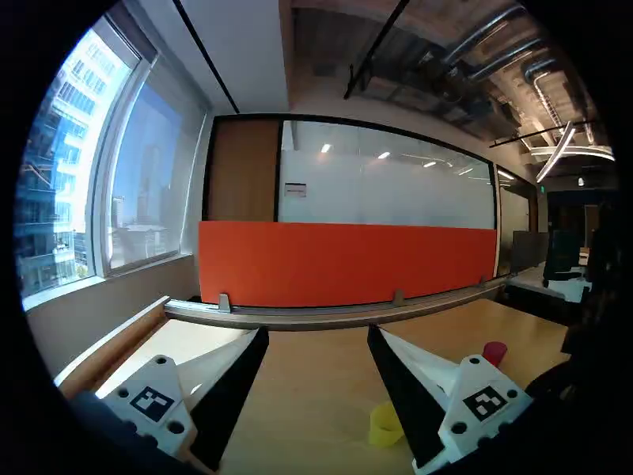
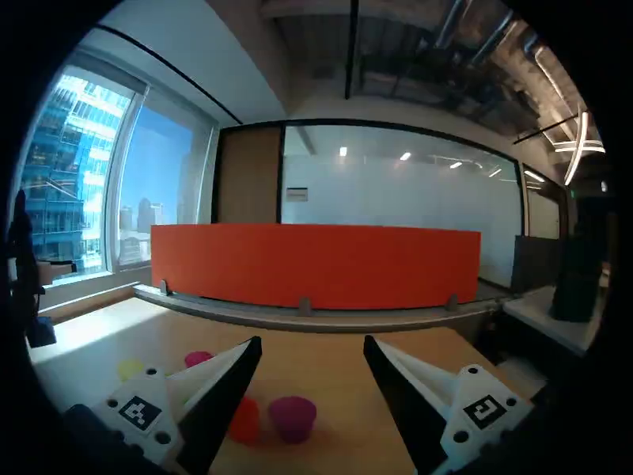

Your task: Pour water

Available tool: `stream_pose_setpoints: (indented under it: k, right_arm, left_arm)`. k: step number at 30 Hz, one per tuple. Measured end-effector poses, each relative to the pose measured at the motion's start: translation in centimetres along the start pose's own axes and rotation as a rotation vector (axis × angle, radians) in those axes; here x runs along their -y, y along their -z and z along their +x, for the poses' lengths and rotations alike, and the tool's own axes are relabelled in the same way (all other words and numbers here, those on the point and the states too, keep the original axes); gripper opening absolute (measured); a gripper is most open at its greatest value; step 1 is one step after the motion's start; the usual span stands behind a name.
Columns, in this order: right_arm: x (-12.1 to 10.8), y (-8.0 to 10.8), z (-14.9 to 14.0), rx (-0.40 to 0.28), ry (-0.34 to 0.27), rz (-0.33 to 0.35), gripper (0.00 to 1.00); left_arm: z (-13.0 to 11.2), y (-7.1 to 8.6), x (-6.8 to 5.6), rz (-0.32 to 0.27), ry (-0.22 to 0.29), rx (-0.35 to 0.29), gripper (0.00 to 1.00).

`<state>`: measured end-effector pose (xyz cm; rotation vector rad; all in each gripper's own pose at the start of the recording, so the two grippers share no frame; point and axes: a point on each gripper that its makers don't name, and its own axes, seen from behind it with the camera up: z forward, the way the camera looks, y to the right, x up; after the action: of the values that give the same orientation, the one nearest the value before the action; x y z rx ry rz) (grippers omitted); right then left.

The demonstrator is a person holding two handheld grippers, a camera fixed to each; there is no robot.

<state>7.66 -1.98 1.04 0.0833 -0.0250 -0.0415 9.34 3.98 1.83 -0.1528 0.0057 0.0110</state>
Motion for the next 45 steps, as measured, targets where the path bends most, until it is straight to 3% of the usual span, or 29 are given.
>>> stream_pose_setpoints:
  k: [11, 18, 21, 27, 36, 45]
  right_arm:
    - [4.5, 0.2, 0.5, 0.041, 0.030, 0.212, 1.00]
    - [8.1, 1.0, 1.2, 0.052, -0.003, 0.376, 1.00]
    - [8.8, 1.1, 1.5, 0.056, -0.021, 0.417, 1.00]
    - [9.5, 1.0, 1.5, 0.067, -0.030, 0.465, 1.00]
    - [10.4, 1.0, -0.5, 0.127, 0.017, 0.514, 1.00]
    - [10.8, 0.6, -2.4, 0.167, 0.070, 0.532, 1.00]
  left_arm:
    - [1.6, 0.0, -2.3, -0.147, -0.030, -0.006, 0.92]
    - [2.8, 0.2, -4.7, -0.289, -0.020, -0.006, 0.93]
    - [2.8, 0.3, -5.6, -0.341, -0.034, -0.002, 0.92]
    - [1.3, 0.5, -7.1, -0.422, -0.070, 0.025, 0.92]
    - [-2.7, 1.3, -10.1, -0.564, -0.075, 0.094, 0.92]
    - [-5.3, 1.1, -11.0, -0.614, -0.116, 0.141, 0.93]
